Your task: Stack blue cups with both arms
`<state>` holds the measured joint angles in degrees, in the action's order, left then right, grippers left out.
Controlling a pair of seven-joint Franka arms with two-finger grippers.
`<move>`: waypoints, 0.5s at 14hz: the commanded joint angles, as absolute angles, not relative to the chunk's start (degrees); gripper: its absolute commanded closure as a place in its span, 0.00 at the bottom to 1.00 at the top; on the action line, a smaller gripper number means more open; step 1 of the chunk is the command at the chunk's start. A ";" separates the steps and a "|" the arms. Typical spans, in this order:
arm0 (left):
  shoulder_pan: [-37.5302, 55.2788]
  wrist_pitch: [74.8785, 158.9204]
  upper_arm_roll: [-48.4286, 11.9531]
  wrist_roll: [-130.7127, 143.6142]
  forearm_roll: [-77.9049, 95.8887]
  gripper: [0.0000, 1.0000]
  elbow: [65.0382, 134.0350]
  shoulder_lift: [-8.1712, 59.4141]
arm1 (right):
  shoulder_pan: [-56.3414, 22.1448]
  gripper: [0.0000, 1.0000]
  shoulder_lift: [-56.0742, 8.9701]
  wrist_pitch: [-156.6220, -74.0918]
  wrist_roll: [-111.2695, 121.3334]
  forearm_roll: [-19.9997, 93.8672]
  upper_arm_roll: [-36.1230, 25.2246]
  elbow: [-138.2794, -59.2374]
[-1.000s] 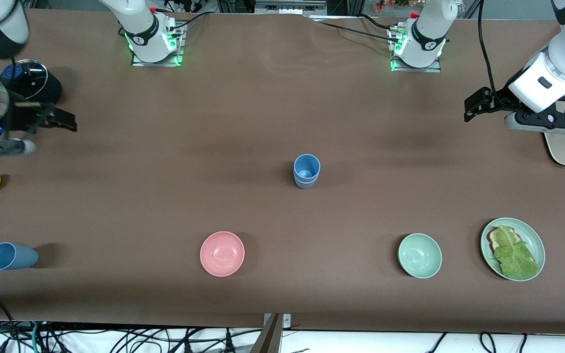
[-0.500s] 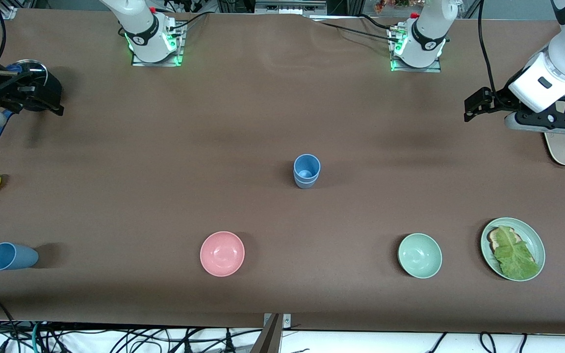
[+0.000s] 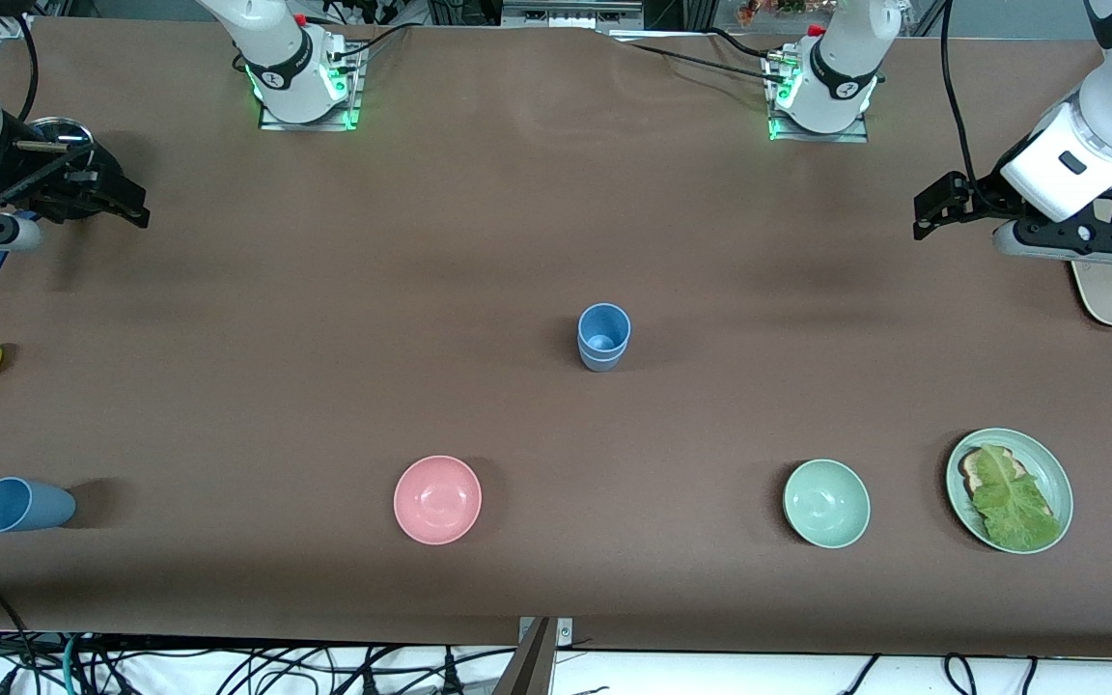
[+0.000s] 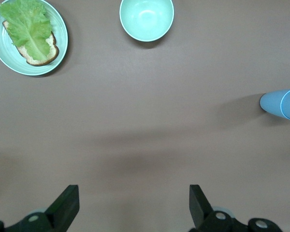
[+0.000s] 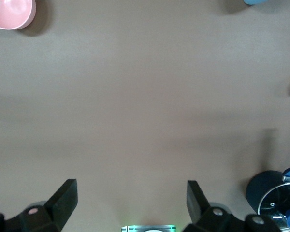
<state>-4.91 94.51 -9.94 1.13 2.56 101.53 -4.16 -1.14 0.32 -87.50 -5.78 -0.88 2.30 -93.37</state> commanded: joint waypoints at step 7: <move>-5.54 93.08 -10.55 0.88 2.20 0.00 99.93 -3.60 | -0.09 0.00 -0.09 -87.54 -6.50 0.62 3.25 -92.81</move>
